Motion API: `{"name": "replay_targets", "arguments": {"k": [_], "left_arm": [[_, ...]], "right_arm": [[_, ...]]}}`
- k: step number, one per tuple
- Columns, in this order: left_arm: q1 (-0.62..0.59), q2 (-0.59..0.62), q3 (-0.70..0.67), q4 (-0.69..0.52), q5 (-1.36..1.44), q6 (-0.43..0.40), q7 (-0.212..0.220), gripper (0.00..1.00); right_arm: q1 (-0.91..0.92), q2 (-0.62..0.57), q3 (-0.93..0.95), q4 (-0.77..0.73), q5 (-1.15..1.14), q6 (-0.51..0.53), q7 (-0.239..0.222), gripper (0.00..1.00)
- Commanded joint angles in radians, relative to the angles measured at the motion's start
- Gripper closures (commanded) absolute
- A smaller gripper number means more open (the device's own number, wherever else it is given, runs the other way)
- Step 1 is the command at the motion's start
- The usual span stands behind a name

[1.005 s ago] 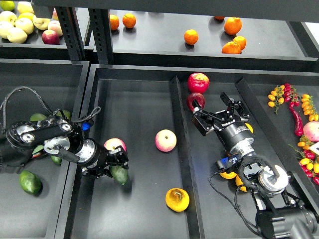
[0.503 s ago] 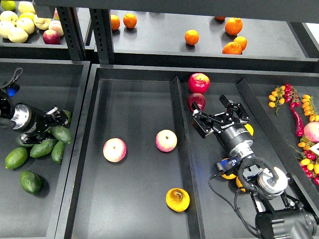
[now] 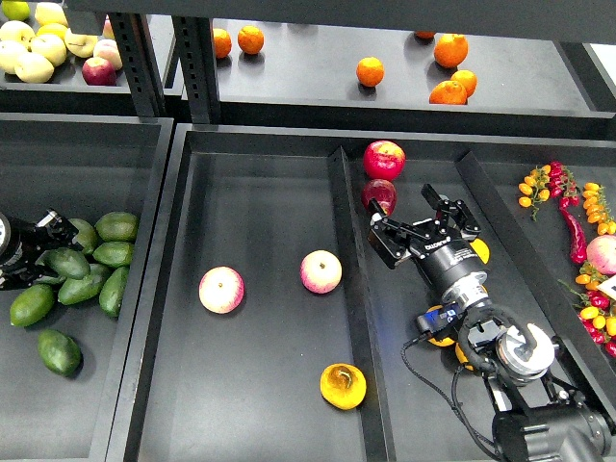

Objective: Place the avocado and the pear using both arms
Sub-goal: 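Lower the avocado among the other avocados and open the left gripper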

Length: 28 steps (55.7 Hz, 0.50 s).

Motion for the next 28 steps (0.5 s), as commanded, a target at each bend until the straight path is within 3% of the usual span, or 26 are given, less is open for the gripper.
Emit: {"name": "replay_targets", "arguments": {"k": [1,28], "left_arm": [[0.010,-0.035,-0.001,0.027,0.000,0.000,0.000,0.61],[0.086,-0.070,-0.047,0.064,0.006,0.000,0.000,0.44]], "right_arm": [[-0.003,0.000,0.000,0.000,0.000,0.000,0.000,0.00],[-0.014,0.000,0.000,0.000,0.000,0.008,0.000,0.00]]}}
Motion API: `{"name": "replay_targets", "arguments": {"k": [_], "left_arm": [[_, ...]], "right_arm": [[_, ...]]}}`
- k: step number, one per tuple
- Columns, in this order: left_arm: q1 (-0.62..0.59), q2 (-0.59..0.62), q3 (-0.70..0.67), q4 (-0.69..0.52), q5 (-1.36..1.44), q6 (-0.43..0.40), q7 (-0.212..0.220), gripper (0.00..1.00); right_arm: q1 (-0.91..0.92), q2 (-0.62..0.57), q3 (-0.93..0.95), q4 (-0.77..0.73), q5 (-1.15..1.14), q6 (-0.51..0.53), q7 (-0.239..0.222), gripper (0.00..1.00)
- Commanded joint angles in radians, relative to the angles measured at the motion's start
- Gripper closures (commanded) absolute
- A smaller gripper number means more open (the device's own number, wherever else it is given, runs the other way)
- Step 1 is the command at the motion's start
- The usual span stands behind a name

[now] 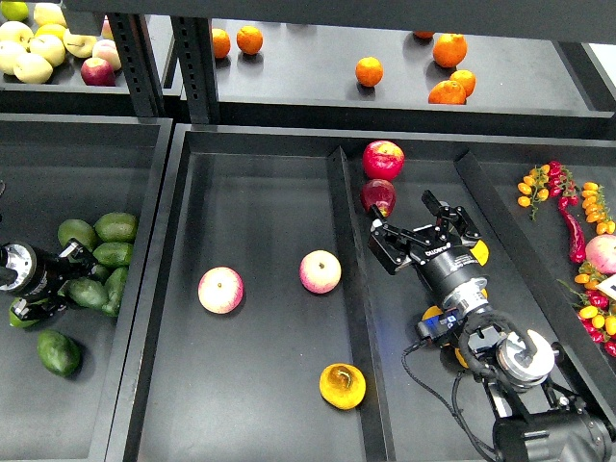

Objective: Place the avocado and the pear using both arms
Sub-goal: 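Lower the avocado among the other avocados and open the left gripper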

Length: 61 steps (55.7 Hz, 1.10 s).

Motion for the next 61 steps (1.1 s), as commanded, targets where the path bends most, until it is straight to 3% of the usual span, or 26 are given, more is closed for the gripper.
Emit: {"name": "replay_targets", "arguments": {"k": [1,24,40,61], "left_arm": [[0.028,-0.003,-0.024,0.004,0.000,0.000,0.000,0.43],[0.032,-0.003,-0.032,0.001,0.000,0.000,0.000,0.25],[0.005,0.009,-0.037,-0.017,-0.004,0.000,0.000,0.01],[-0.021,0.138,-0.136,-0.165,-0.037,0.000,0.000,0.01]], "right_arm": [[0.000,0.000,0.000,0.000,0.000,0.001,0.000,0.00],[-0.002,0.000,0.000,0.000,0.000,0.001,0.000,0.00],[-0.006,0.000,-0.010,-0.002,0.000,0.001,0.000,0.00],[-0.006,0.000,-0.023,-0.003,-0.002,0.001,0.000,0.00]]}}
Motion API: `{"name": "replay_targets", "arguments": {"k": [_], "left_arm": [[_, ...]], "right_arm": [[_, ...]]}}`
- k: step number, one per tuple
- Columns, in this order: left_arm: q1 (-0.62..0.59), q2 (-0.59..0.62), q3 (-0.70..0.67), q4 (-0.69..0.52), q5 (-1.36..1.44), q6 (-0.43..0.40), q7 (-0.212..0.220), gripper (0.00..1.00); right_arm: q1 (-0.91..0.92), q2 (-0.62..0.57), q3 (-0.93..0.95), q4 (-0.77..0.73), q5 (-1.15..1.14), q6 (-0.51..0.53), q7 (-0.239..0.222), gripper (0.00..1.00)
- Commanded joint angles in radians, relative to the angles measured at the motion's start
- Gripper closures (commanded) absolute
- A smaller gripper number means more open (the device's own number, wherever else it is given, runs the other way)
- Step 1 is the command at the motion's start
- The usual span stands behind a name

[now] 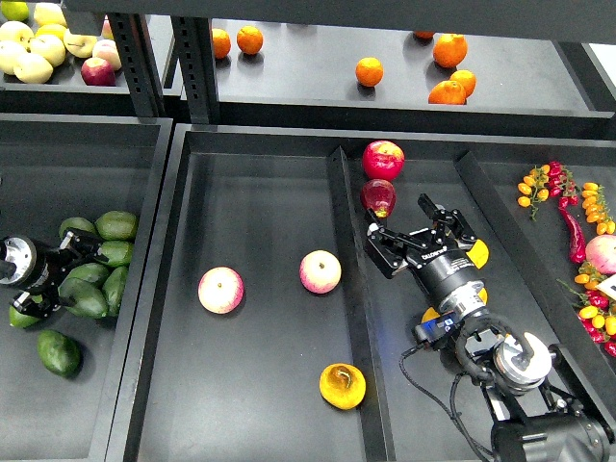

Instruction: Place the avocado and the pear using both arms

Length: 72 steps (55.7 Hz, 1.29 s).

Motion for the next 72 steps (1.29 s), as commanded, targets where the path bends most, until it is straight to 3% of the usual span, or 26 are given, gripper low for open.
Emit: {"name": "replay_targets", "arguments": {"k": [1,30,39,56,63,72], "left_arm": [[-0.001,0.044,-0.039,-0.058,-0.021,0.000,0.000,0.01],[0.020,-0.007,-0.285,-0.103,-0.411,0.000,0.000,0.01],[0.114,-0.048,-0.378,-0.106,-0.550,0.000,0.000,0.01],[0.381,-0.266,-0.712,-0.209,-0.644,0.000,0.000,0.01],[0.493,-0.378,-0.838,-0.308,-0.644,0.000,0.000,0.01],[0.617,-0.462,-0.915,-0.402,-0.644,0.000,0.000,0.01]], "right_arm": [[-0.002,0.000,-0.003,-0.002,0.000,-0.001,0.000,0.00],[-0.015,0.000,-0.017,-0.003,0.000,0.001,-0.002,0.00],[-0.023,0.000,-0.019,-0.003,-0.002,0.007,0.000,0.00],[-0.025,0.000,-0.019,-0.029,-0.041,0.160,-0.005,0.00],[-0.052,0.000,-0.020,-0.032,-0.045,0.219,-0.052,0.00],[-0.106,-0.060,-0.052,-0.021,-0.043,0.302,-0.202,0.00]]}}
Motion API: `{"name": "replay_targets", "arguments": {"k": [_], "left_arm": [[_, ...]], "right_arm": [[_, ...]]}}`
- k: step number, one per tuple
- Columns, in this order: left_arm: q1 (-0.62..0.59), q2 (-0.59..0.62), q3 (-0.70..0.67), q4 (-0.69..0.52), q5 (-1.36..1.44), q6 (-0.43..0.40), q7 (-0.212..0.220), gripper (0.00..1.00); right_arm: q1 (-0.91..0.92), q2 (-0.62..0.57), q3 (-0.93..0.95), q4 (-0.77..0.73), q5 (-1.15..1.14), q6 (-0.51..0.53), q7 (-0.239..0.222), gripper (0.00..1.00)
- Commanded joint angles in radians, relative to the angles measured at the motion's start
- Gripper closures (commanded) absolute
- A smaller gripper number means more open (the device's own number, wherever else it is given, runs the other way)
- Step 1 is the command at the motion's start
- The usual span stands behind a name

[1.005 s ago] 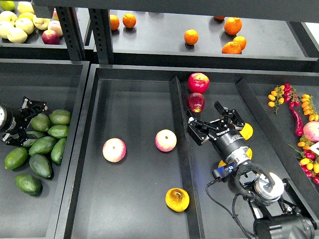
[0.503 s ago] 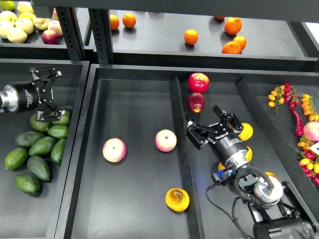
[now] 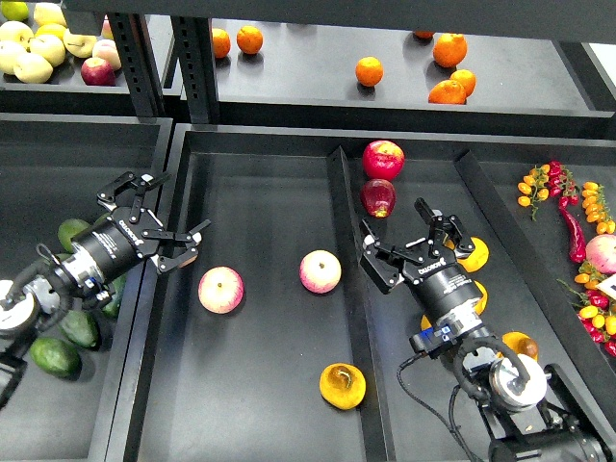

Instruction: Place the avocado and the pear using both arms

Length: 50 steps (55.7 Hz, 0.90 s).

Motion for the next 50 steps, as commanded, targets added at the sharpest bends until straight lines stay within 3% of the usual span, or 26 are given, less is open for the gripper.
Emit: {"name": "replay_targets", "arguments": {"k": [1,5,15,23,50], "left_arm": [[0.096,-0.073,-0.058,-0.069,0.000,0.000,0.000,0.01],[0.133,-0.096,-0.081,-0.093,0.000,0.000,0.000,0.01],[0.235,-0.162,-0.134,-0.141,0.000,0.000,0.000,0.01],[0.275,-0.162,-0.185,-0.141,0.000,0.000,0.000,0.01],[0.304,-0.162,-0.216,-0.142,0.002,0.000,0.000,0.01]], "right_arm": [[-0.046,-0.062,-0.029,0.012,0.001,0.053,-0.116,0.00],[-0.070,-0.100,-0.044,0.018,0.001,0.068,-0.152,0.00],[-0.145,-0.211,-0.072,0.046,0.001,0.105,-0.152,0.00],[-0.170,-0.269,-0.104,0.046,-0.020,0.214,-0.152,0.00],[-0.215,-0.377,-0.245,-0.017,-0.276,0.217,-0.152,0.00]]}}
